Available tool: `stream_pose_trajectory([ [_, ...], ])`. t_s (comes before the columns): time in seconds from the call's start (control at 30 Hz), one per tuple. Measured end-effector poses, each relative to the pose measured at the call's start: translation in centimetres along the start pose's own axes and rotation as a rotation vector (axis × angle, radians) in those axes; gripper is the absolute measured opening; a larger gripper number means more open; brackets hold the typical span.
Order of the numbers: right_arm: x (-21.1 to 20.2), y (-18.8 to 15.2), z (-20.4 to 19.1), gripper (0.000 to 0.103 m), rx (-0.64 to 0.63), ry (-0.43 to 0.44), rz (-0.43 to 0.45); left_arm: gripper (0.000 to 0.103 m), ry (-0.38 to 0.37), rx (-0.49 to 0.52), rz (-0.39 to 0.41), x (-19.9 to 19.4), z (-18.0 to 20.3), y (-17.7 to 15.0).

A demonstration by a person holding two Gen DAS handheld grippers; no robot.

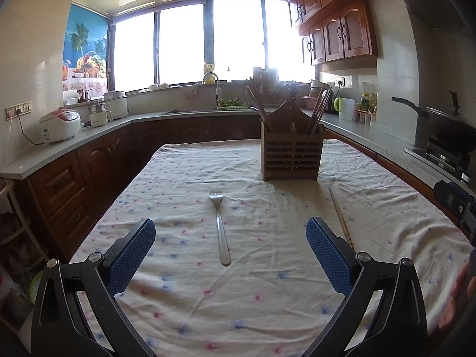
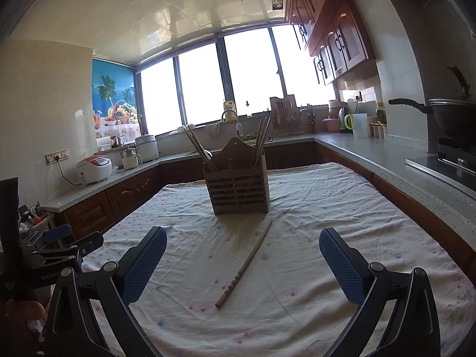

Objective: Organize utensils

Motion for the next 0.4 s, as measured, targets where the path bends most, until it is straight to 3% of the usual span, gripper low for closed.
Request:
stream_pose_trajectory([
  [0.4,0.91,0.01,0.07,0.103,0.007,-0.001,-0.022,0.103,-0.018,-0.013,-0.026,0.86,0.38,0.24],
])
Point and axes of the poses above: each gripper's, at about its wrist camera, not at the fingertips, and x roughly the way its jaws point, z to its right, y to its top, the point moved 7 cm from there along x, roughly the way its jaws point, and after that the axes turned 13 degrees about -x, right-handed, at the moved point
